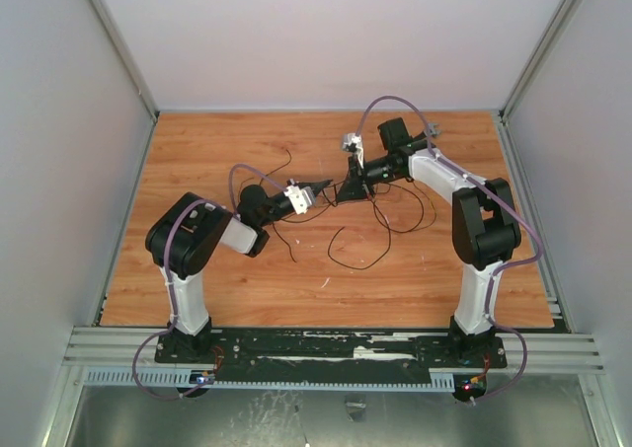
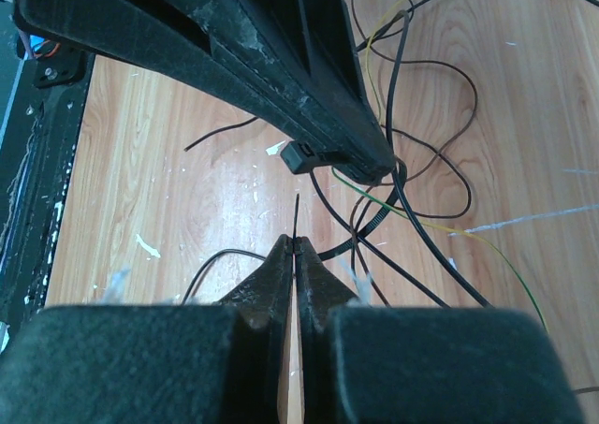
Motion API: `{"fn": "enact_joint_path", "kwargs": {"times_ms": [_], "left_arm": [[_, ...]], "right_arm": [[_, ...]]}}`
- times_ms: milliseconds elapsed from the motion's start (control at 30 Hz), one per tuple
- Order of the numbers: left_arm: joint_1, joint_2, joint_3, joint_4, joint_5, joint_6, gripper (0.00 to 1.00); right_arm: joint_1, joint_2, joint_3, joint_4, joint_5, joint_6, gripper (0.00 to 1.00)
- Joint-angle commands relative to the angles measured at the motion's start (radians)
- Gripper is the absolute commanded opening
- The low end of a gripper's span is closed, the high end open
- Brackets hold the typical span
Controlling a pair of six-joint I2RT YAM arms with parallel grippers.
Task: Zip-tie the wires
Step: Tie the cable at the center of the board.
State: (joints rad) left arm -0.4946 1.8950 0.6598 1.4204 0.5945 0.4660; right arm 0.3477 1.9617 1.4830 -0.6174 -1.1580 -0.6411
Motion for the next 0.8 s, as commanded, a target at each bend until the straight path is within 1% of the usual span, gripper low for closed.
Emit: {"fn": "enact_joint_path", "kwargs": {"times_ms": [0,333,767], "left_arm": [[-0.011,0.018,0.0,0.062,-0.008,-0.01,0.0],[-0.01,0.027,0.003,0.062,-0.007,-0.014,0.0],[-0.012,0.026,0.005,0.073,-0.005,-0.021,0.0]], "right_arm": [[-0.006,-0.004,0.024,-0.034,-0.044,-0.042,0.0],[-0.003,-0.007,0.021,-0.002,-0.042,-0.006,0.0],[0.007,0.006,0.036,-0.007,-0.054,-0.007,0.0]]}}
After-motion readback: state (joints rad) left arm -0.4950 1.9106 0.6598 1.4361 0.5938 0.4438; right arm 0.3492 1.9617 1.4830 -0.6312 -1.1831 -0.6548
